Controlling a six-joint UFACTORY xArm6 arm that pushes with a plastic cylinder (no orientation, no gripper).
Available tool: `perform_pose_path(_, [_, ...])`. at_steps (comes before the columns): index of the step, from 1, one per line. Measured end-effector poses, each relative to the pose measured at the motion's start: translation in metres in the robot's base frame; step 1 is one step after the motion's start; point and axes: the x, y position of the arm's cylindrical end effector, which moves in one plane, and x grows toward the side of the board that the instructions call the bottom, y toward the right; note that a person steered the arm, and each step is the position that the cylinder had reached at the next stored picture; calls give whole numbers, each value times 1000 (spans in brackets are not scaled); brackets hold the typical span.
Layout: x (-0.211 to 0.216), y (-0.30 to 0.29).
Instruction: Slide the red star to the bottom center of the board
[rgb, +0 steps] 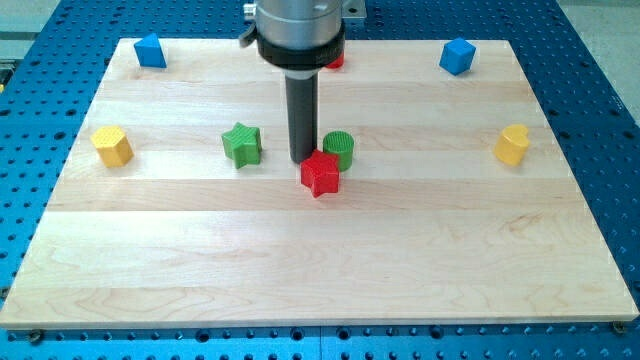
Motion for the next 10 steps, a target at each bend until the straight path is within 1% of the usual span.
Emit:
perform_pose_path(1, [32,36])
perform_pose_path(2, [75,37])
perform_pose_path(3, [112,24])
perform_pose_path(4, [132,15])
perform_pose_path(5, [67,40])
perform_pose_path(6, [87,-24])
perform_pose_path(7, [140,-25])
perform_pose_path(8, [134,-25])
perform_pose_path(9, [110,-23])
perform_pose_path(10, [108,-1])
